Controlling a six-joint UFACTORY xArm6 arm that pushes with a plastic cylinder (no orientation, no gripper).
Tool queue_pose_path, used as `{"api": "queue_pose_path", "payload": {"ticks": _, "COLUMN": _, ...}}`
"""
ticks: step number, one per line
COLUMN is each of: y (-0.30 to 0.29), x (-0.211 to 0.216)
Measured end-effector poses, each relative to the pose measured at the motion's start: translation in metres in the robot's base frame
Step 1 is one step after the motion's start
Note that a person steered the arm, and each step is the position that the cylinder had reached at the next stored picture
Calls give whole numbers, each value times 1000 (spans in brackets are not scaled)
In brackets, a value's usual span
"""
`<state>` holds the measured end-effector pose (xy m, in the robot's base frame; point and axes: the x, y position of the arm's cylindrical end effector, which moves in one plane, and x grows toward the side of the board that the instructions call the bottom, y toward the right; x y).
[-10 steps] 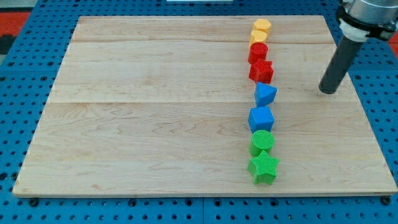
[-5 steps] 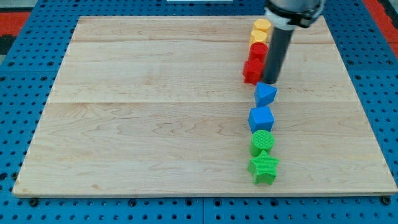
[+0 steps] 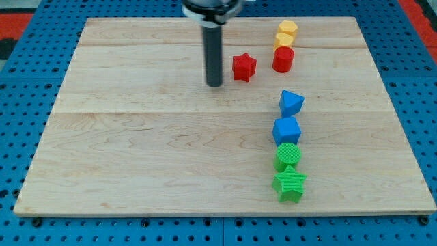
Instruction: Move the red star towards the center left of the board
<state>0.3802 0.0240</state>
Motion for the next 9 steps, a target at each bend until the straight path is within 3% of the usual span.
{"api": "queue_pose_path", "payload": {"ticks": 1, "y": 80, "x": 7}}
{"api": "queue_pose_path", "payload": {"ticks": 2, "y": 92, "x": -41}}
{"api": "queue_pose_path", "payload": {"ticks": 3, "y": 27, "x": -34}}
{"api": "queue_pose_path", "payload": {"ticks": 4, "y": -59, "x": 22}}
{"api": "queue_pose_path", "payload": {"ticks": 5, "y": -83, "x": 25}}
{"api": "queue_pose_path", "payload": {"ticks": 7, "y": 32, "x": 13}}
{"api": "queue_pose_path", "payload": {"ticks": 9, "y": -129, "x": 2}}
